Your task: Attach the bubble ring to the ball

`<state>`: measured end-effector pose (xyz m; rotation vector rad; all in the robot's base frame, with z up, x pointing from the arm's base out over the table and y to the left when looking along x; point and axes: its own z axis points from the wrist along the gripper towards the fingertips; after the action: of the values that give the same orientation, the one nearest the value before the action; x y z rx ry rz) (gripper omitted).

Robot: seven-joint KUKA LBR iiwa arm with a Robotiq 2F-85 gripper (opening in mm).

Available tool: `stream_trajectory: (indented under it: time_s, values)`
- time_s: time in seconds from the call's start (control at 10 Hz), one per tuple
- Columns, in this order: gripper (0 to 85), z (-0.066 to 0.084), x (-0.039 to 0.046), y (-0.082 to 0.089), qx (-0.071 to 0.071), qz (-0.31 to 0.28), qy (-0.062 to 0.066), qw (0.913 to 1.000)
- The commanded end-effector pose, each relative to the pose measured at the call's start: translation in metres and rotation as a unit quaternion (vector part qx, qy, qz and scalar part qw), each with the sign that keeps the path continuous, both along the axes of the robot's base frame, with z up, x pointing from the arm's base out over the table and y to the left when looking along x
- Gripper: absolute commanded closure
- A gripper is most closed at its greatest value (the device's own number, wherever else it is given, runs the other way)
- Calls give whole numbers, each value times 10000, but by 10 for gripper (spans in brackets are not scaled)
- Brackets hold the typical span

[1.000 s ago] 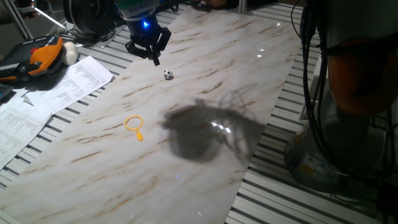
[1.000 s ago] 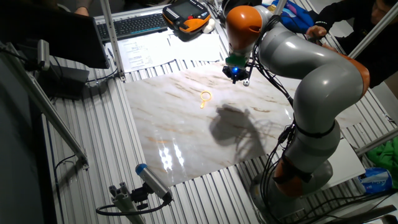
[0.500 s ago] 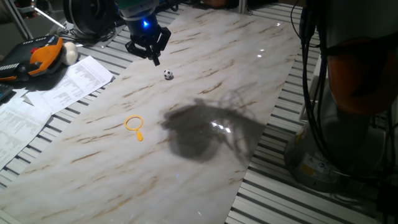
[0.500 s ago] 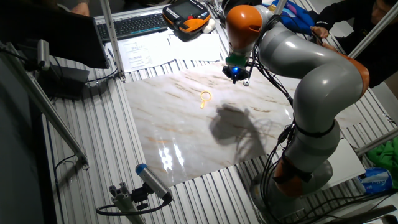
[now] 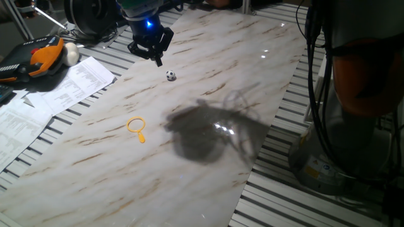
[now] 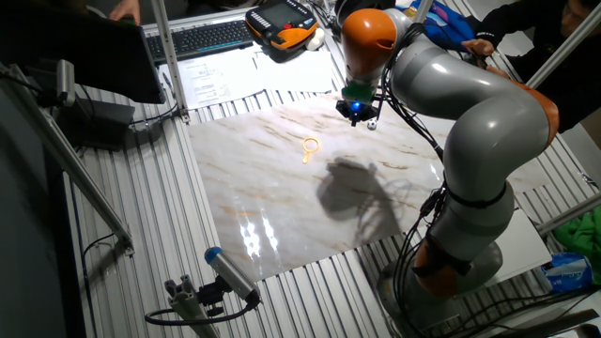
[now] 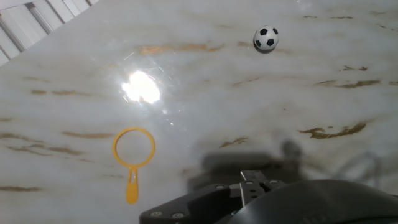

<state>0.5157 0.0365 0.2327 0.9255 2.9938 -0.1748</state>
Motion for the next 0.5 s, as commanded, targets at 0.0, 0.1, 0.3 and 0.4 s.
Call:
stream_trajectory:
  time_s: [0.0, 0.1, 0.3, 0.4]
  values:
    - [850, 0, 0, 0, 1, 34, -19, 10000]
    - [850, 0, 0, 0, 2, 72, -15, 10000]
    - [850, 0, 0, 0, -42, 144, -45, 9999]
    - [850, 0, 0, 0, -50, 168, -50, 9998]
